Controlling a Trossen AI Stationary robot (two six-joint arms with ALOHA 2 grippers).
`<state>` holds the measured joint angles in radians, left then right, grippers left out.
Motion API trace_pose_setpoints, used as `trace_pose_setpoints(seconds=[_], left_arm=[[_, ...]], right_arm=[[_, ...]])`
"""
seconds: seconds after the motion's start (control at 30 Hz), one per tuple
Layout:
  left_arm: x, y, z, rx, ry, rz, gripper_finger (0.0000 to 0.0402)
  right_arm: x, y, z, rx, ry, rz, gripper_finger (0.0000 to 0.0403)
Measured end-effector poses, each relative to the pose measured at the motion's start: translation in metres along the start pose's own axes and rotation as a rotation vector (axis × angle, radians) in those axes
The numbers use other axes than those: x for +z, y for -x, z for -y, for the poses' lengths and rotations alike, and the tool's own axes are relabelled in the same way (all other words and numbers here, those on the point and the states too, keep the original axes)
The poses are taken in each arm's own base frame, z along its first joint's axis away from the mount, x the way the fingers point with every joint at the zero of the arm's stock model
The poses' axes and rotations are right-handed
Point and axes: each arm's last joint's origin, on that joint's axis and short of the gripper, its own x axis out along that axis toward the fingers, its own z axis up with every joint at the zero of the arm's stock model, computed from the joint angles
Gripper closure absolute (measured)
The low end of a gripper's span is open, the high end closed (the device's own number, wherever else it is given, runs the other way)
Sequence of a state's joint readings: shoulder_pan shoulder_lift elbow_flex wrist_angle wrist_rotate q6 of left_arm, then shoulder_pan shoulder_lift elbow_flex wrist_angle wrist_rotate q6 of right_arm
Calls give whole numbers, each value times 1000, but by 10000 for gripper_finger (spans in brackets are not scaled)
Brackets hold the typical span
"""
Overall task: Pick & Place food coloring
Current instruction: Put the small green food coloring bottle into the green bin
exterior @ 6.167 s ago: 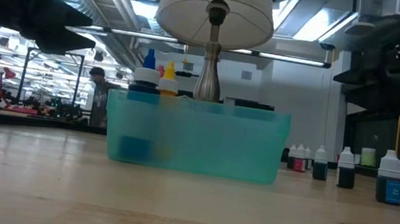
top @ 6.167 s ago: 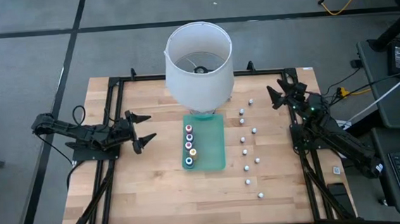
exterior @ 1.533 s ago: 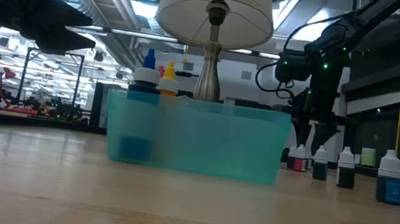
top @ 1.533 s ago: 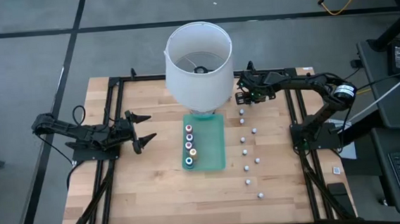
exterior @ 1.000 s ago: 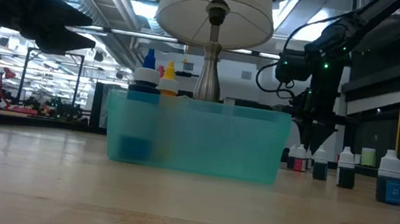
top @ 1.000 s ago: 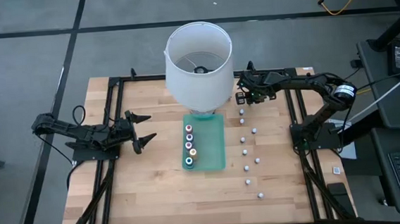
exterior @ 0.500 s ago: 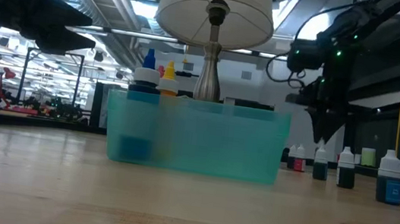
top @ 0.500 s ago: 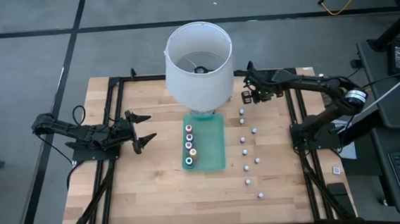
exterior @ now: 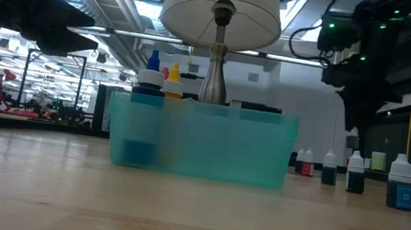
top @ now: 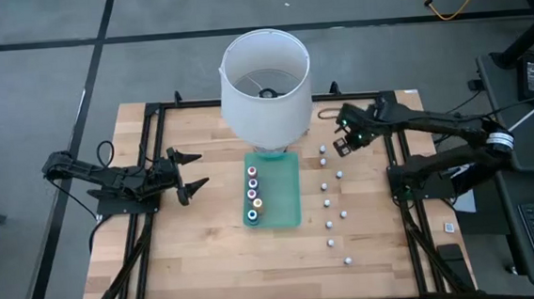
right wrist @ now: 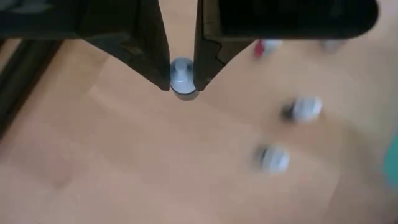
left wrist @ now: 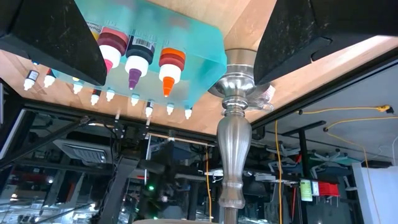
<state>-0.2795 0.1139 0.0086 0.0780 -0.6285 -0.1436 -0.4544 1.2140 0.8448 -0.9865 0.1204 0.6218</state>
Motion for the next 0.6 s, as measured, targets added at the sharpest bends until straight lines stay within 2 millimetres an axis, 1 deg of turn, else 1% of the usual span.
trace_pose_setpoints(seconds=[0.13,0.23,0.5,0.6], left_arm=[[0,0,0,0,0,0,2],[0,0,0,0,0,0,2],[0,0,0,0,0,0,2],[0,0,0,0,0,0,2]], right_arm=[[-26,-3,-4,26,69,-42,342],[-39,-4,-10,31,115,-58,342],[-58,-5,-37,94,219,-64,343],[-62,-1,-47,101,230,-82,345]])
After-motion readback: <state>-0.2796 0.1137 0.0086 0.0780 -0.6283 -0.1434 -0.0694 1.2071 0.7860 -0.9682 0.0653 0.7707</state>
